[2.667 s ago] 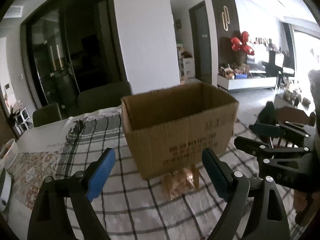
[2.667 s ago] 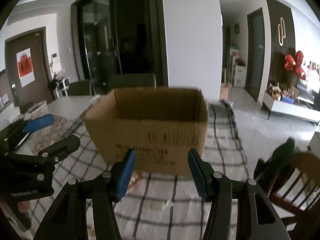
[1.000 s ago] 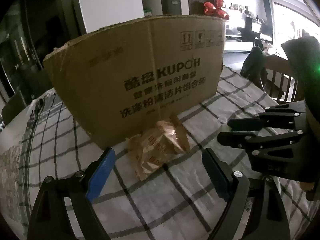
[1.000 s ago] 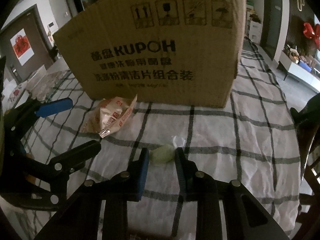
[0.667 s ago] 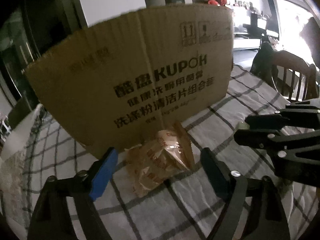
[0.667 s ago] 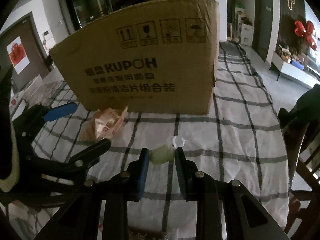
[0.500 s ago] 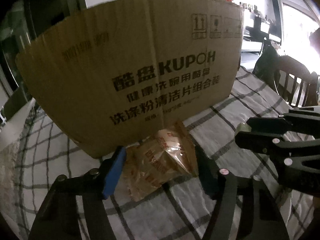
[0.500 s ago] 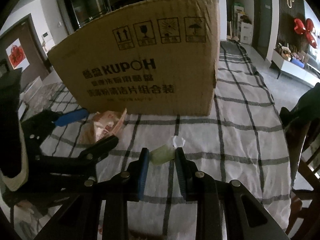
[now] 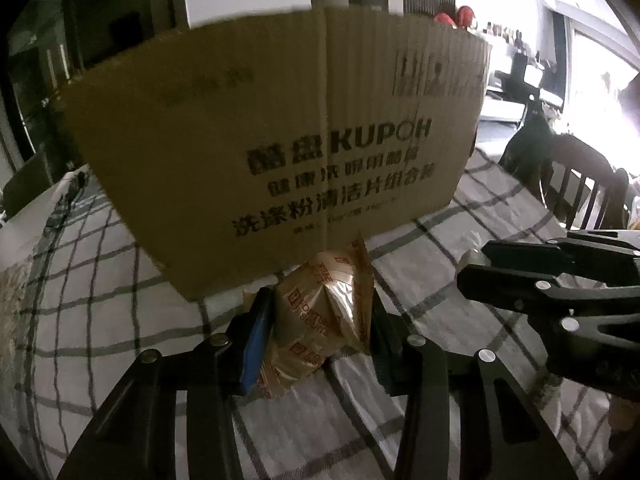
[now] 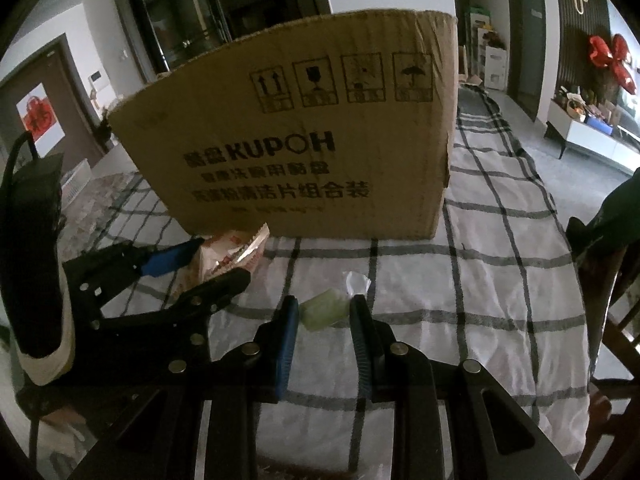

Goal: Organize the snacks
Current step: 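Carry the bread bag and green candy into the box and release both, then withdraw both grippers from the box toward the last snacks, then grasp the small gold candy with left gripper while right gripper grasps the LYFEN stick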

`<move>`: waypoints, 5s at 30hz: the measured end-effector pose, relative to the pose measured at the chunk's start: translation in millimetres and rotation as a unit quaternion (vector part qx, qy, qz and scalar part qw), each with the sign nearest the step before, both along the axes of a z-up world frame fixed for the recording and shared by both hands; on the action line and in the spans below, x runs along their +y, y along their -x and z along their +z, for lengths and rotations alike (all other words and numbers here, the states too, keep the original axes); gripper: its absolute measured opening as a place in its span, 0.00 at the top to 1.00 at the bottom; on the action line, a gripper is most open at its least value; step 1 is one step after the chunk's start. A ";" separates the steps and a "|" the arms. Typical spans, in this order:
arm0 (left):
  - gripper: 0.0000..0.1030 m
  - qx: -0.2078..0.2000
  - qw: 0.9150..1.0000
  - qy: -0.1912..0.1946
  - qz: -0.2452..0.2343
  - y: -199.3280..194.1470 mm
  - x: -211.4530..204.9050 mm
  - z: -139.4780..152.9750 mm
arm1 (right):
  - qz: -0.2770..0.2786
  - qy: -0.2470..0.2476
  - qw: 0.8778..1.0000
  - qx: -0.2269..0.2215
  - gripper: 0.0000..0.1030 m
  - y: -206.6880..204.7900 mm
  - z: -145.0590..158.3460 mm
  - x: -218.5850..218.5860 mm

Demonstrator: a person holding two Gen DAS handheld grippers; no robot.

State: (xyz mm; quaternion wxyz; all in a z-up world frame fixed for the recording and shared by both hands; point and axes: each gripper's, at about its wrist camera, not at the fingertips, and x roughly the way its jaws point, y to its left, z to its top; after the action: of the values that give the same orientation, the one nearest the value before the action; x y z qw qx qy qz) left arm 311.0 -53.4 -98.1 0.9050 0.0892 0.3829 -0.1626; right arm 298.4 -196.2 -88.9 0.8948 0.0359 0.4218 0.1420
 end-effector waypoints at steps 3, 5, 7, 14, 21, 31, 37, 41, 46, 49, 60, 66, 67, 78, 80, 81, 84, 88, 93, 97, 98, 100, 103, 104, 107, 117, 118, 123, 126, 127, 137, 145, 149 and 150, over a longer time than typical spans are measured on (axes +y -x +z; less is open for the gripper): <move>0.58 -0.008 1.000 0.012 0.007 10.0 5.5 12.5 | 0.000 -0.004 1.000 -0.007 0.73 4.7 6.7 -1.5; 0.58 -0.017 1.000 0.021 0.012 18.6 10.3 24.3 | -0.001 -0.007 1.000 -0.013 0.73 8.8 13.4 -2.1; 0.58 -0.030 0.999 0.022 0.020 27.0 15.3 34.3 | -0.002 -0.010 1.000 -0.020 0.73 13.0 20.2 -3.0; 0.58 -0.063 0.996 0.045 0.034 43.0 17.2 73.1 | -0.001 -0.019 0.999 -0.050 0.73 27.6 48.3 -3.4; 0.58 -0.103 0.992 0.059 0.042 52.4 19.7 111.4 | -0.002 -0.030 0.995 -0.095 0.73 37.8 84.5 -4.2; 0.57 -0.159 0.984 0.065 0.048 46.6 20.7 156.4 | -0.004 -0.038 0.987 -0.158 0.73 34.1 132.4 -7.7; 0.57 -0.175 0.981 0.067 0.052 27.9 22.2 171.7 | -0.003 -0.032 0.980 -0.198 0.73 17.5 160.9 -8.1; 0.57 -0.171 0.981 0.071 0.053 7.0 22.9 177.7 | 0.007 -0.024 0.979 -0.204 0.73 -0.4 171.6 -3.7; 0.57 -0.164 0.982 0.085 0.041 -19.9 24.0 178.8 | 0.015 -0.013 0.978 -0.206 0.73 -25.1 175.8 0.4; 0.57 -0.147 0.984 0.091 0.033 -37.8 23.1 175.8 | 0.019 -0.007 0.980 -0.200 0.73 -43.3 172.2 1.4; 0.44 -0.117 0.991 0.056 0.044 -85.1 15.5 155.7 | 0.006 0.007 0.986 -0.167 0.73 -90.9 152.2 -0.8; 0.30 -0.139 0.988 0.024 0.069 -74.3 17.1 156.2 | -0.029 0.023 0.987 -0.158 0.45 -94.3 141.7 -8.8; 0.29 -0.143 0.987 0.022 0.072 -68.8 17.5 157.4 | -0.031 0.027 0.986 -0.159 0.45 -92.6 141.2 -9.3; 0.23 -0.167 0.983 0.044 0.065 10.4 23.6 170.3 | -0.034 0.038 0.978 -0.200 0.45 -17.6 150.9 -10.0; 0.23 -0.167 0.983 0.050 0.060 23.7 23.8 171.9 | -0.033 0.040 0.977 -0.207 0.45 -3.8 153.1 -8.6; 0.23 -0.169 0.983 0.052 0.058 30.8 24.2 172.1 | -0.033 0.041 0.976 -0.211 0.45 4.9 153.6 -8.5; 0.23 -0.174 0.982 0.049 0.051 51.4 23.9 170.3 | -0.027 0.042 0.975 -0.216 0.45 26.0 153.6 -7.5; 0.23 -0.182 0.982 0.040 0.043 80.6 23.2 164.1 | -0.020 0.044 0.975 -0.217 0.45 48.9 150.5 -5.6; 0.23 -0.178 0.983 0.036 0.039 106.0 24.4 154.0 | -0.015 0.038 0.979 -0.202 0.45 70.8 140.5 -6.0; 0.23 -0.166 0.985 0.030 0.033 121.3 25.6 142.1 | -0.014 0.047 0.979 -0.197 0.45 87.2 131.9 2.3; 0.23 -0.162 0.986 0.029 0.030 124.2 26.2 138.5 | -0.013 0.052 0.979 -0.197 0.45 91.5 128.4 4.2; 0.23 -0.152 0.988 0.023 0.026 130.6 24.7 129.2 | -0.008 0.062 0.979 -0.193 0.45 97.7 121.8 8.3; 0.23 -0.143 0.990 0.011 0.015 139.3 21.7 117.6 | 0.000 0.066 0.982 -0.174 0.45 105.7 108.1 10.2; 0.23 -0.141 0.990 0.009 0.012 141.6 21.0 114.2 | 0.003 0.066 0.984 -0.167 0.45 106.9 103.8 9.7; 0.23 -0.134 0.991 -0.005 -0.005 149.3 18.0 100.1 | 0.010 0.062 0.988 -0.142 0.45 111.3 89.7 7.3; 0.30 -0.087 0.994 -0.032 -0.053 157.1 8.8 56.2 | 0.020 0.063 0.995 -0.075 0.45 129.5 43.4 12.7; 0.31 -0.081 0.994 -0.034 -0.058 156.9 7.3 51.0 | 0.020 0.062 0.996 -0.068 0.45 130.3 38.8 12.8; 0.36 -0.058 0.994 -0.048 -0.081 152.5 3.5 30.1 | 0.021 0.069 0.997 -0.040 0.45 132.3 20.5 14.6; 0.42 -0.035 0.993 -0.055 -0.099 147.6 -0.7 14.2 | 0.026 0.078 0.996 -0.035 0.45 134.9 15.4 18.6; 0.43 -0.031 0.993 -0.057 -0.103 146.2 -1.7 10.7 | 0.029 0.079 0.996 -0.033 0.45 135.5 13.6 19.8; 0.55 -0.016 0.989 -0.070 -0.127 130.4 -7.8 -7.2 | 0.031 0.076 0.997 -0.004 0.45 130.8 -4.2 24.0; 0.62 0.009 0.987 -0.066 -0.144 122.1 -12.1 -17.3 | 0.031 0.071 0.997 0.003 0.45 126.5 -7.6 24.5; 0.67 0.029 0.989 -0.043 -0.142 119.2 -7.8 -18.5 | 0.031 0.072 0.997 0.004 0.45 126.0 -8.1 25.2; 0.68 0.034 0.989 -0.037 -0.140 118.2 -6.3 -18.1 | 0.031 0.071 0.997 0.004 0.45 126.0 -8.0 25.1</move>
State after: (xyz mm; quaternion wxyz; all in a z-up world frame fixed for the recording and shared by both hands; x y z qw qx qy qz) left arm 192.7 -59.7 -116.2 0.8557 0.1698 0.4033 -0.2763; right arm 172.4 -171.1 -96.9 0.8887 -0.0403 0.4350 0.1392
